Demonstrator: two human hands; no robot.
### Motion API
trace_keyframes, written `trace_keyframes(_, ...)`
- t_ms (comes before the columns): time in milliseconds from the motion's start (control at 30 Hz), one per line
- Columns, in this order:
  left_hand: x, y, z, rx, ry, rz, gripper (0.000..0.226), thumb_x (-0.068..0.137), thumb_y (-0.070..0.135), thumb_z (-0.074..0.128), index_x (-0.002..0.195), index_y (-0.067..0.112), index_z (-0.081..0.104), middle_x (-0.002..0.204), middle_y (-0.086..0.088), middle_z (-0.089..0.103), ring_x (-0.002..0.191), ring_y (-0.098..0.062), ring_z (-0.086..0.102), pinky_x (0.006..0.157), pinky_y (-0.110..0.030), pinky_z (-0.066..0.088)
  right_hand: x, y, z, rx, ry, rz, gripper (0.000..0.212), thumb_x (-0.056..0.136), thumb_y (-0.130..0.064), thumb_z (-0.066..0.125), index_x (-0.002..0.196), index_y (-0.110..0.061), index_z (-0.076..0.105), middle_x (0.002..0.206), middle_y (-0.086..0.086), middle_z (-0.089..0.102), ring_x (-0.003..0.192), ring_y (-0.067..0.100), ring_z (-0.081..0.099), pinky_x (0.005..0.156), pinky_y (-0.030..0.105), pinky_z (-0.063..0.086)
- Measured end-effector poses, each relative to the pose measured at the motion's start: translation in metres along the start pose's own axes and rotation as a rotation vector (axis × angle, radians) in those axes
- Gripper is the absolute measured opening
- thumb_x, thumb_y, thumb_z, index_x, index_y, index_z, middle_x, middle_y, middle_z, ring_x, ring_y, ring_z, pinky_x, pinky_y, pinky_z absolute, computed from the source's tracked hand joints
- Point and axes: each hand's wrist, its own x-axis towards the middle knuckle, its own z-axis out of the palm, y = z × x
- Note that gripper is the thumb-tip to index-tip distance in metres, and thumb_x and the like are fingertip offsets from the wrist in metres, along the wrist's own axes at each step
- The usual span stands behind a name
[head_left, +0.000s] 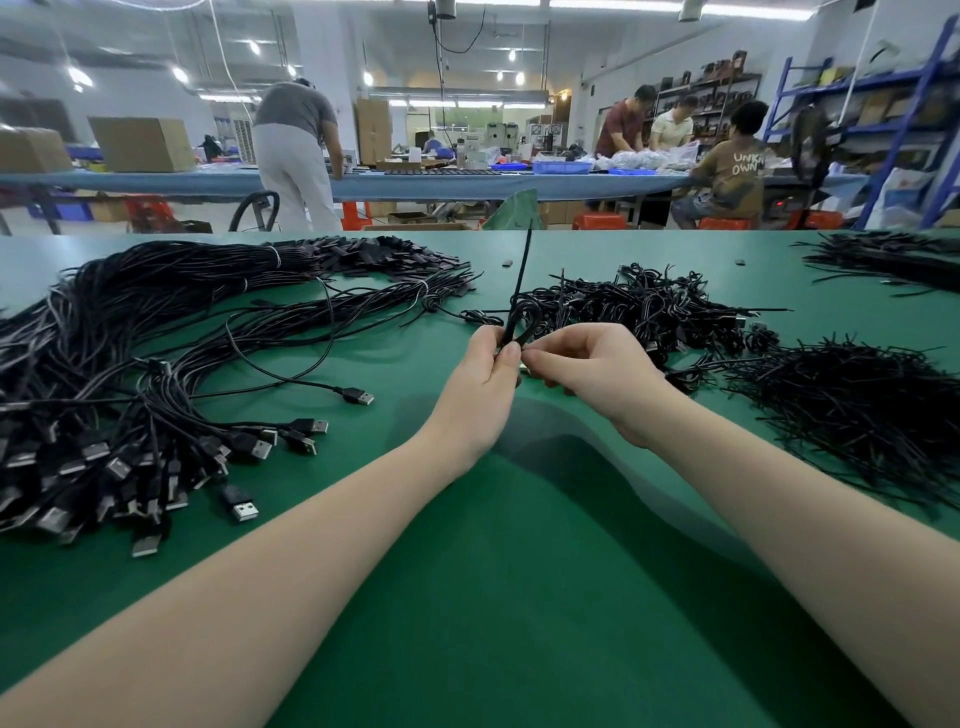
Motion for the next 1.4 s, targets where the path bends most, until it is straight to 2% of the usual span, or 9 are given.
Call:
trace_keyframes(133,-0.001,0.002,-0.001,0.023,0.044,-0.116,0.024,0.099,0.036,0.041,0.085,0.020,0.050,0.062,0.003,0.067,0.051,-0.009,0.051,0.057,-0.028,0.043,-0.003,-0.004,0.007,-0.383,0.126,-0.262,0.007,0.085,-0.018,0.068,0.079,-0.019,0.071,0.069,-0.016,0.063,0.062,-0.007,0.055,0.059,0.002,0.037)
trace_keyframes(367,-0.001,0.006,-0.005,-0.093,0.056,-0.210,0.052,0.093,0.050,0.047,0.054,0.020,0.066,0.068,0.000,0.072,0.058,-0.013,0.058,0.067,-0.032,0.050,-0.010,-0.002,0.002,-0.612,0.174,-0.435,0.007,0.087,-0.008,0.062,0.086,-0.006,0.068,0.083,0.003,0.059,0.075,0.017,0.054,0.070,0.026,0.043)
trace_keyframes(533,-0.006,0.009,-0.005,0.033,0.158,0.032,0.040,0.098,0.030,0.047,0.066,0.036,0.071,0.114,0.020,0.047,0.115,-0.002,0.040,0.107,-0.029,0.025,-0.010,0.003,-0.001,-0.614,0.182,-0.429,0.006,0.084,-0.003,0.062,0.086,0.000,0.067,0.088,0.011,0.061,0.080,0.027,0.056,0.070,0.034,0.045)
trace_keyframes(633,-0.008,0.012,-0.004,0.025,0.058,0.076,0.038,0.099,0.022,0.043,0.080,0.037,0.072,0.130,0.019,0.051,0.125,-0.002,0.036,0.106,-0.021,0.022,-0.010,0.006,0.003,-0.618,0.183,-0.441,0.008,0.084,-0.005,0.063,0.089,-0.001,0.068,0.090,0.011,0.061,0.084,0.028,0.057,0.073,0.032,0.045)
trace_keyframes(767,-0.010,0.015,-0.002,-0.164,0.062,0.039,0.034,0.097,0.017,0.043,0.083,0.028,0.072,0.090,0.014,0.070,0.093,-0.005,0.061,0.085,-0.023,0.046,-0.010,0.004,0.002,-0.575,0.228,-0.469,0.007,0.087,-0.008,0.064,0.084,-0.004,0.068,0.080,0.002,0.055,0.075,0.023,0.054,0.065,0.028,0.039)
trace_keyframes(967,-0.008,0.014,-0.006,-0.249,0.079,-0.068,0.037,0.092,0.024,0.040,0.079,0.034,0.072,0.083,0.002,0.064,0.068,-0.018,0.059,0.047,-0.018,0.036,-0.012,0.001,0.001,-0.620,0.181,-0.561,0.006,0.086,-0.003,0.063,0.083,0.001,0.067,0.080,0.012,0.060,0.077,0.029,0.055,0.068,0.034,0.043)
trace_keyframes(1167,-0.004,0.015,-0.014,-0.296,-0.032,-0.192,0.042,0.070,0.019,0.040,0.090,0.031,0.075,0.066,0.011,0.065,0.071,-0.013,0.065,0.047,-0.019,0.032,-0.014,-0.001,-0.003,-0.736,0.187,-0.701,0.004,0.084,0.002,0.064,0.079,0.002,0.065,0.076,0.015,0.059,0.073,0.034,0.056,0.069,0.040,0.048)
trace_keyframes(1333,-0.002,0.014,-0.022,-0.075,-0.143,-0.035,0.053,0.086,-0.007,0.045,0.108,0.035,0.069,0.095,0.007,0.074,0.072,0.002,0.064,0.045,-0.013,0.040,-0.013,0.001,-0.006,-0.695,0.227,-0.706,0.005,0.084,0.003,0.064,0.079,0.003,0.065,0.075,0.014,0.059,0.072,0.033,0.056,0.068,0.039,0.046)
trace_keyframes(1400,0.002,0.014,-0.027,0.030,-0.157,0.064,0.048,0.085,-0.008,0.055,0.114,0.028,0.068,0.099,0.005,0.073,0.078,0.003,0.066,0.061,-0.014,0.050,-0.014,0.001,-0.006,-0.680,0.219,-0.698,0.004,0.083,0.004,0.065,0.079,0.003,0.065,0.074,0.014,0.059,0.071,0.033,0.056,0.067,0.038,0.046)
